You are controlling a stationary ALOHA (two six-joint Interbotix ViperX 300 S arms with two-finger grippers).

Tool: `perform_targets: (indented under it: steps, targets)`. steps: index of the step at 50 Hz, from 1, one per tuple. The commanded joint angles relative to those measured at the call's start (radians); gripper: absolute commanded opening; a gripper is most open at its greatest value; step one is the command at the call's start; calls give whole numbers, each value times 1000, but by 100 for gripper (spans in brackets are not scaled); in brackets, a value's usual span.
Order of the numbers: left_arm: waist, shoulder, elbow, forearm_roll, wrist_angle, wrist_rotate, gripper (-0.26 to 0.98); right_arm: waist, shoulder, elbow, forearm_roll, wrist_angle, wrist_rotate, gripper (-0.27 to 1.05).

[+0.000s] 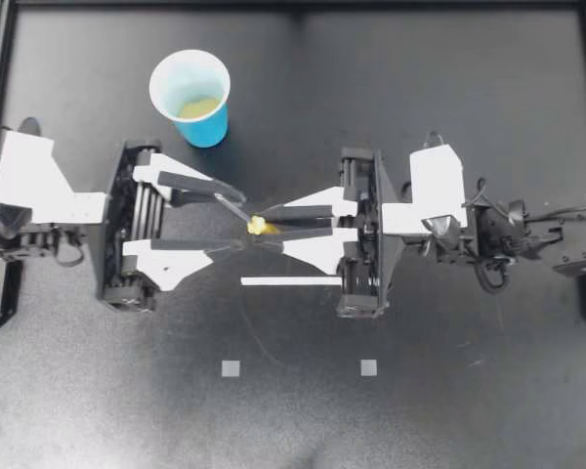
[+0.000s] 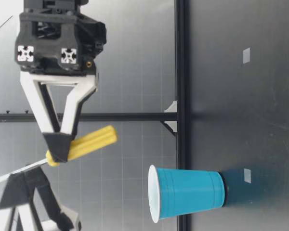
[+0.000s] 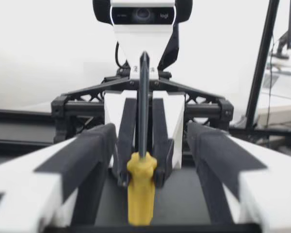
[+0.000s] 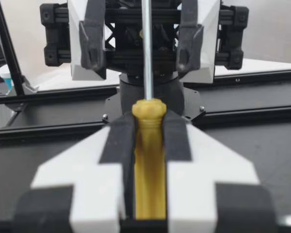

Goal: Pick up the screwdriver with the right arm, hand it over to the left arm then place it into the cup.

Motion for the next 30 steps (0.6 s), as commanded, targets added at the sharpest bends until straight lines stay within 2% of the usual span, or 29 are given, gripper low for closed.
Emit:
perform_targets:
  steps: [1,10,15,30]
  targets:
    - [-2,9,-31,2,-29,-5,61,3,-11,-25,0,0,-2,-1]
    - [-2,41,-48,2,-48,-11,61,3,-11,-28,0,5,-2,-1]
    - [-2,41,-49,2,-51,-2,55,3,-11,-25,0,5,0,-1]
    - [-2,34,-46,2,-51,5,5,3,-12,-25,0,5,-2,-1]
